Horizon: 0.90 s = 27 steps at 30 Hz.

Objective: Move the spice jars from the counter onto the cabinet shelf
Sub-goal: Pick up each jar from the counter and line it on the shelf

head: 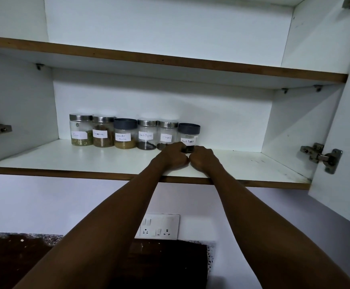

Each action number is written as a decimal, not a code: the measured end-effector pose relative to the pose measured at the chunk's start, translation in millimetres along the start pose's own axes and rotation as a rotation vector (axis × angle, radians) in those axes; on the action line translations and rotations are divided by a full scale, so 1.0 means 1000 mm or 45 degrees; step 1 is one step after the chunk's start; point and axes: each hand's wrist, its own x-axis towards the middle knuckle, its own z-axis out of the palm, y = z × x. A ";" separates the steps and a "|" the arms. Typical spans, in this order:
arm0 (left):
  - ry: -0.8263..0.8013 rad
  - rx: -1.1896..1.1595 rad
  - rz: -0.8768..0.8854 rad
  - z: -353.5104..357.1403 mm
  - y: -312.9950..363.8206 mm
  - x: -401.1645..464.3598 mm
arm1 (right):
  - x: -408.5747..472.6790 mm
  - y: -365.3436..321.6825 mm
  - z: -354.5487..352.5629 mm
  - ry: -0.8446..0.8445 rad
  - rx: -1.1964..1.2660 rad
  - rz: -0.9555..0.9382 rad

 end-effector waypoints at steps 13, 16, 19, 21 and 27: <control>0.044 0.559 0.191 -0.001 0.024 -0.023 | -0.029 -0.011 0.002 0.455 -0.303 -0.278; 0.123 0.463 0.183 0.003 0.029 -0.052 | -0.056 -0.009 0.007 0.496 -0.215 -0.285; 0.451 0.326 0.350 0.008 0.013 -0.113 | -0.101 -0.010 0.028 0.661 -0.010 -0.493; 0.620 0.210 0.525 0.015 -0.003 -0.160 | -0.134 -0.014 0.053 0.702 0.098 -0.677; 0.490 0.221 0.344 0.036 -0.071 -0.293 | -0.227 -0.025 0.163 0.336 0.342 -0.667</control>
